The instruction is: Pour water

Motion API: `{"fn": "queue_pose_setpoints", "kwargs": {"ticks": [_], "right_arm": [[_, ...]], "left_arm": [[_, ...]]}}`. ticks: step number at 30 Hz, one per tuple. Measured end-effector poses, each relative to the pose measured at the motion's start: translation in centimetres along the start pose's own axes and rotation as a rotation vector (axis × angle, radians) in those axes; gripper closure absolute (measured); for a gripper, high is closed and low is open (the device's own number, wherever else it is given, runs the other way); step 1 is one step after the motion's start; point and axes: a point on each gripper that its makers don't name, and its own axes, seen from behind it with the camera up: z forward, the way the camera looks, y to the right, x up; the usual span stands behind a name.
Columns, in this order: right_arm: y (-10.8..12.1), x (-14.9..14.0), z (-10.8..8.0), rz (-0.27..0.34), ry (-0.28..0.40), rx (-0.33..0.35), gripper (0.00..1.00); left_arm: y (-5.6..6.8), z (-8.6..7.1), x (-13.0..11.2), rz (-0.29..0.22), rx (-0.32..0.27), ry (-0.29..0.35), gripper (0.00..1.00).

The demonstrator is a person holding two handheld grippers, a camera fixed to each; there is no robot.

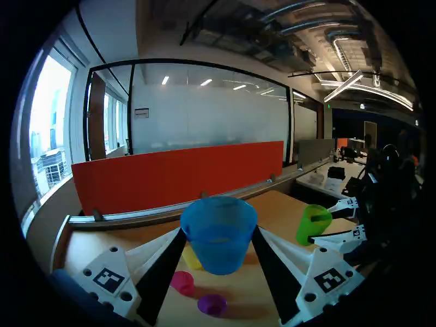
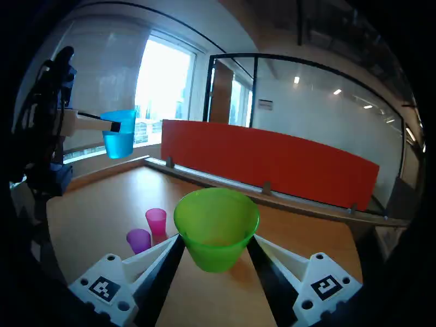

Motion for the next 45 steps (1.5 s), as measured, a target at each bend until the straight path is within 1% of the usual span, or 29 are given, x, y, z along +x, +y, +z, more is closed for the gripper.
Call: {"fn": "queue_pose_setpoints", "kwargs": {"ticks": [6,9,14,18,24,27,30,33,39,45], "right_arm": [[-0.7,0.7,-0.6,-0.003,0.009,-0.001,0.16],[-1.0,0.9,-0.8,-0.005,0.014,-0.002,0.16],[-1.3,1.4,-1.1,-0.011,0.02,-0.001,0.16],[-1.5,1.7,-1.1,-0.014,0.025,0.001,0.16],[-1.9,2.2,-1.1,-0.016,0.032,0.003,0.16],[-2.1,2.6,-1.1,-0.018,0.038,0.003,0.16],[-2.2,2.9,-1.2,-0.015,0.043,0.003,0.16],[-2.3,3.1,-1.2,-0.015,0.045,0.002,0.16],[-2.4,3.2,-1.3,-0.02,0.051,-0.001,0.16],[-2.6,3.5,-1.5,-0.026,0.054,0.007,0.17]], "left_arm": [[0.3,-1.4,1.4,0.003,-0.001,0.05,0.16],[0.4,-1.8,2.0,-0.007,0.001,0.073,0.16],[0.6,-2.5,2.9,-0.039,-0.003,0.121,0.16],[0.7,-2.8,3.4,-0.05,-0.01,0.139,0.16],[0.6,-3.2,4.0,-0.051,-0.015,0.168,0.16],[0.8,-3.3,4.3,-0.053,-0.024,0.176,0.16],[1.0,-3.5,4.8,-0.053,-0.036,0.199,0.16],[1.1,-3.6,5.0,-0.054,-0.038,0.204,0.16],[1.1,-3.8,5.1,-0.04,-0.045,0.198,0.16],[1.4,-3.8,4.8,-0.028,-0.068,0.172,0.16]]}}
